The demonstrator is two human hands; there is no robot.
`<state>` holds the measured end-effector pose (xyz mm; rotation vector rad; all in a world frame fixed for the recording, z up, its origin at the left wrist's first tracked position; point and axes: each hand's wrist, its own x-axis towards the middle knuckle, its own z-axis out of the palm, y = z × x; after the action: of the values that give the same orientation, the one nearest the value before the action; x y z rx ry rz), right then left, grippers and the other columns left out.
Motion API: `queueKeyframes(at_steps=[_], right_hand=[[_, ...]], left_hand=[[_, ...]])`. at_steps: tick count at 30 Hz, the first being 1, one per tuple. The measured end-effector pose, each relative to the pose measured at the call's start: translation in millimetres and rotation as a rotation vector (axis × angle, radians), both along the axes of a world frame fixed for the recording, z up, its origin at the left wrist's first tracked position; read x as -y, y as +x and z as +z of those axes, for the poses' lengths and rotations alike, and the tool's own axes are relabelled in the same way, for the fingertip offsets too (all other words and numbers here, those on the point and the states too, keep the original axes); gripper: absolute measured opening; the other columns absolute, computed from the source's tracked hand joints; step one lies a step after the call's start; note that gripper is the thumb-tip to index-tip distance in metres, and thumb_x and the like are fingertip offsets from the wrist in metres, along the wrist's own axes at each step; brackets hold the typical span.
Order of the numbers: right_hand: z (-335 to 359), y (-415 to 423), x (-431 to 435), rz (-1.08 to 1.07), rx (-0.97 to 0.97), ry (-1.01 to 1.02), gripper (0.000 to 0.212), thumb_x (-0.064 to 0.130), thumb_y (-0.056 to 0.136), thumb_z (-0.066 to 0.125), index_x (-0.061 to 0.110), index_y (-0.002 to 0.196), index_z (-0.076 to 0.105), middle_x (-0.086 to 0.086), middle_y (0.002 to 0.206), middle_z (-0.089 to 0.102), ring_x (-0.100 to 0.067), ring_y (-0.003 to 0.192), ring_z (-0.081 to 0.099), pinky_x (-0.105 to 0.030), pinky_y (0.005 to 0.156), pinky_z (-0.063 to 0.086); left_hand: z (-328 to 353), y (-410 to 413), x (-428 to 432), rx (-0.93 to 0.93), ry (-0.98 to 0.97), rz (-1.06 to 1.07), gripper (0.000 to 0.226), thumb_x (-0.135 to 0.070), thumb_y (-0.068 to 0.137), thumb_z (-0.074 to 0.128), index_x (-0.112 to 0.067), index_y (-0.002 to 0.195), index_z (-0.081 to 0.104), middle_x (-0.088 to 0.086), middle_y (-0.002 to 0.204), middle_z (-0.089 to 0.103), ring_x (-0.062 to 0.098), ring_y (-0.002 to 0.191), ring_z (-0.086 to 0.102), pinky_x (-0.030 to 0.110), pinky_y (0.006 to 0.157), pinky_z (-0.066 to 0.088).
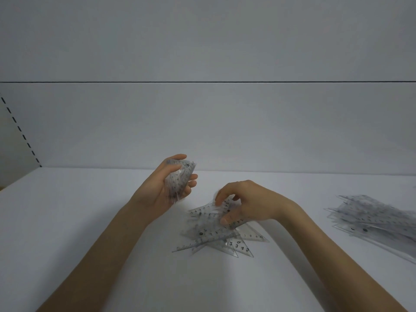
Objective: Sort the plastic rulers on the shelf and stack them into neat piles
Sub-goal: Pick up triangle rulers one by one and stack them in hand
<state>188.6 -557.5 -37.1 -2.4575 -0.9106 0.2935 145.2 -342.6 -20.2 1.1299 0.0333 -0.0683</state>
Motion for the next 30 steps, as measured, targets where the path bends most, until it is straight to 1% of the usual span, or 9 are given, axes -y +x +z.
queueKeyframes(at_steps=[5, 10, 13, 15, 17, 19, 23, 27, 30], right_hand=[[2, -2, 0, 0.001, -0.012, 0.064, 0.034, 0.030, 0.074, 0.080, 0.032, 0.104, 0.064, 0.016, 0.106, 0.062, 0.004, 0.094, 0.052, -0.013, 0.079, 0.041], [2, -5, -3, 0.026, -0.103, 0.127, 0.050, 0.015, 0.073, 0.081, 0.025, 0.117, 0.061, 0.011, 0.097, 0.060, -0.009, 0.094, 0.057, -0.025, 0.084, 0.047], [5, -4, 1, -0.018, -0.065, 0.154, 0.044, 0.025, 0.072, 0.083, 0.025, 0.112, 0.064, 0.007, 0.099, 0.060, -0.008, 0.094, 0.057, -0.024, 0.080, 0.048], [9, 0, 9, -0.113, 0.018, 0.088, 0.031, 0.040, 0.070, 0.082, 0.027, 0.094, 0.068, 0.009, 0.091, 0.063, -0.008, 0.085, 0.061, -0.026, 0.075, 0.049], [10, 0, 15, -0.194, 0.045, -0.029, 0.031, 0.048, 0.065, 0.081, 0.027, 0.082, 0.068, 0.012, 0.078, 0.065, -0.007, 0.074, 0.063, -0.028, 0.073, 0.052], [8, -1, 15, -0.209, 0.012, -0.044, 0.024, 0.039, 0.068, 0.080, 0.023, 0.081, 0.069, 0.011, 0.070, 0.066, -0.006, 0.065, 0.062, -0.027, 0.070, 0.052], [8, 0, 13, -0.189, -0.086, 0.025, 0.007, 0.016, 0.076, 0.077, 0.015, 0.079, 0.071, 0.007, 0.071, 0.069, -0.006, 0.064, 0.061, -0.018, 0.062, 0.048], [14, 4, 24, -0.162, -0.241, 0.130, 0.013, 0.010, 0.080, 0.074, 0.019, 0.073, 0.068, 0.004, 0.069, 0.065, -0.009, 0.064, 0.057, -0.020, 0.064, 0.046], [24, 1, 36, -0.119, -0.314, 0.262, 0.009, 0.005, 0.085, 0.068, 0.009, 0.077, 0.068, 0.001, 0.065, 0.065, -0.007, 0.058, 0.053, -0.020, 0.053, 0.037]], left_hand=[[-1, 1, -1, 0.000, 0.000, -0.006, 0.023, -0.016, 0.097, 0.043, -0.020, 0.113, 0.059, 0.024, 0.102, 0.059, 0.022, 0.067, 0.064, 0.023, 0.055, 0.054], [0, 1, -1, -0.002, 0.008, 0.000, 0.022, -0.017, 0.097, 0.044, -0.021, 0.112, 0.060, 0.023, 0.102, 0.059, 0.022, 0.068, 0.064, 0.023, 0.055, 0.054], [-1, 1, -1, -0.004, 0.003, -0.003, 0.022, -0.016, 0.097, 0.044, -0.021, 0.111, 0.060, 0.024, 0.102, 0.059, 0.022, 0.068, 0.064, 0.023, 0.054, 0.054], [0, 1, -1, -0.002, 0.000, -0.008, 0.022, -0.016, 0.097, 0.044, -0.020, 0.111, 0.060, 0.024, 0.102, 0.059, 0.022, 0.067, 0.064, 0.023, 0.055, 0.054], [0, 1, -1, 0.000, -0.004, -0.010, 0.022, -0.016, 0.097, 0.044, -0.020, 0.112, 0.060, 0.023, 0.102, 0.059, 0.022, 0.067, 0.064, 0.023, 0.055, 0.054], [0, 1, -1, -0.003, -0.001, -0.013, 0.022, -0.017, 0.097, 0.044, -0.020, 0.113, 0.059, 0.023, 0.101, 0.059, 0.022, 0.067, 0.064, 0.023, 0.055, 0.054], [-1, 0, -2, -0.003, 0.007, -0.017, 0.023, -0.017, 0.097, 0.045, -0.020, 0.114, 0.059, 0.023, 0.101, 0.060, 0.022, 0.068, 0.064, 0.024, 0.055, 0.054], [0, 0, -2, -0.003, 0.006, -0.012, 0.023, -0.017, 0.097, 0.044, -0.020, 0.113, 0.060, 0.022, 0.101, 0.060, 0.022, 0.068, 0.064, 0.024, 0.055, 0.054], [0, 0, -2, -0.003, 0.016, -0.004, 0.022, -0.018, 0.097, 0.044, -0.021, 0.112, 0.060, 0.022, 0.100, 0.061, 0.022, 0.067, 0.065, 0.024, 0.055, 0.054]])
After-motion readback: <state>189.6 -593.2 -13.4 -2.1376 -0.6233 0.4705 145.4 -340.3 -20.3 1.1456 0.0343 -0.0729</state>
